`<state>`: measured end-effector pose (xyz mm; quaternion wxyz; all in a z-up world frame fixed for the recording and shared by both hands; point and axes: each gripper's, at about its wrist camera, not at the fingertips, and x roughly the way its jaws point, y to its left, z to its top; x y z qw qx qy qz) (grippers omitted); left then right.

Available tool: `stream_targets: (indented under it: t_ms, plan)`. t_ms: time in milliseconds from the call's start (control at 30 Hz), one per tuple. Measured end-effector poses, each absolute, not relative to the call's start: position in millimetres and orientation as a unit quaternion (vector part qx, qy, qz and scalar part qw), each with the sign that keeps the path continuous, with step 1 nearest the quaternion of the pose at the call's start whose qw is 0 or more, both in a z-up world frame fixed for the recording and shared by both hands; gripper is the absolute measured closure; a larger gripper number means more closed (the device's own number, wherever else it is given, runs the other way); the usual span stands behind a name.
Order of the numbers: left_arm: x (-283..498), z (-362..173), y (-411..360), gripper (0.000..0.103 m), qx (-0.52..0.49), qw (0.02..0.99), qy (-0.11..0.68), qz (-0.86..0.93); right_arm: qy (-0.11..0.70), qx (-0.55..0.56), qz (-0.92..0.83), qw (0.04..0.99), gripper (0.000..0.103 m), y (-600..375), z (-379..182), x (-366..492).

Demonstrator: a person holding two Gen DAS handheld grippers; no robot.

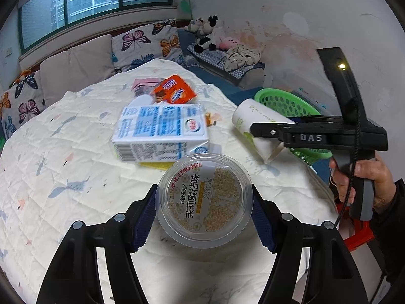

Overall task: Collect trash
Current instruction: 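Drop the white paper cup into the green basket with the right gripper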

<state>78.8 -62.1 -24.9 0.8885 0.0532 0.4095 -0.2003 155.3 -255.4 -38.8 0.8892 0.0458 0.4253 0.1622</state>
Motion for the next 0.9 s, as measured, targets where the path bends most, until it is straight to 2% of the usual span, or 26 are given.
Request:
stream_targets:
  t_ms: [667, 867, 900]
  plan:
    - [118, -7, -136, 0.037, 0.08, 0.879, 0.406, -0.238, 0.426, 0.058, 0.031, 0.902, 0.039, -367, -50, 154]
    - [133, -1, -163, 0.037, 0.092, 0.877, 0.404, -0.244, 0.431, 0.072, 0.009, 0.899, 0.036, -395, -60, 156]
    - [136, 0, -169, 0.037, 0.096, 0.877, 0.403, -0.245, 0.431, 0.076, 0.007, 0.899, 0.033, -398, -61, 155]
